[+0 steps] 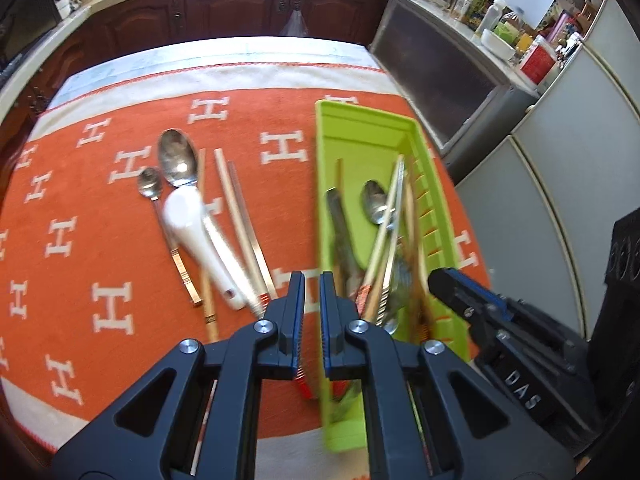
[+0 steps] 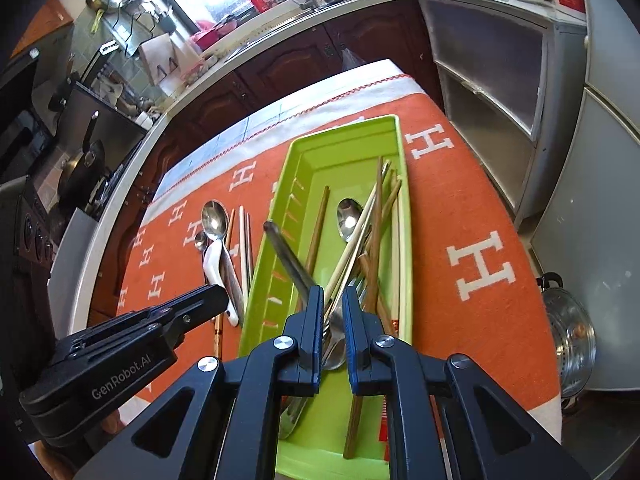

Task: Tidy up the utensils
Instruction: 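Carry the metal and wooden chopsticks over the green tray and lower them, then open both tools to drop the chopsticks into the tray, then lift away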

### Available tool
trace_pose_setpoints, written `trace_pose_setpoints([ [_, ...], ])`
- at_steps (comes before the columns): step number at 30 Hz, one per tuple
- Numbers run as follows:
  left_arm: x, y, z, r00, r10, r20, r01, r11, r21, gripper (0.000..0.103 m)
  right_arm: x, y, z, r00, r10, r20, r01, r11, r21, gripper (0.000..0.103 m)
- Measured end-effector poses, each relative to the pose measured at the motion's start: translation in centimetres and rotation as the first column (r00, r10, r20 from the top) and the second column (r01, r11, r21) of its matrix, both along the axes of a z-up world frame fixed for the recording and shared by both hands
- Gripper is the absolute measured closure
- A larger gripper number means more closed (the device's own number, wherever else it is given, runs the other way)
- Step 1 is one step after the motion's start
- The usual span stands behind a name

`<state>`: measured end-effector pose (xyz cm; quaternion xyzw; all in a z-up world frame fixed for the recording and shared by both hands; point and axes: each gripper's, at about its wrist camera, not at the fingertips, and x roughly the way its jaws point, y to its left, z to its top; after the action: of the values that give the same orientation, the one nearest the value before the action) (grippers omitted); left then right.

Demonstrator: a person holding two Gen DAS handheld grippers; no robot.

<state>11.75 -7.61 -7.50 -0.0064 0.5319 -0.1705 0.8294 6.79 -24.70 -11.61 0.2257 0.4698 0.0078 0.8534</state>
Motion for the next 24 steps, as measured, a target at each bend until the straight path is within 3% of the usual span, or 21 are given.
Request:
trace_pose_setpoints([
  [12,-1.8,5.8,-0.1,0.996,0.089,0.020,-0.091,0.992,0.084,0.098,-1.4,3.1,0.1,0.999,0.047,-0.017,-0.047,0.998,-0.043,0.093],
  [24,-2.3,11.2,0.7,0.977,0.207,0.048,-0.211,0.973,0.098,0.097,-1.9,5.8,2.1,0.994,0.108,-0.001,-0.108,0.990,-0.094,0.093],
])
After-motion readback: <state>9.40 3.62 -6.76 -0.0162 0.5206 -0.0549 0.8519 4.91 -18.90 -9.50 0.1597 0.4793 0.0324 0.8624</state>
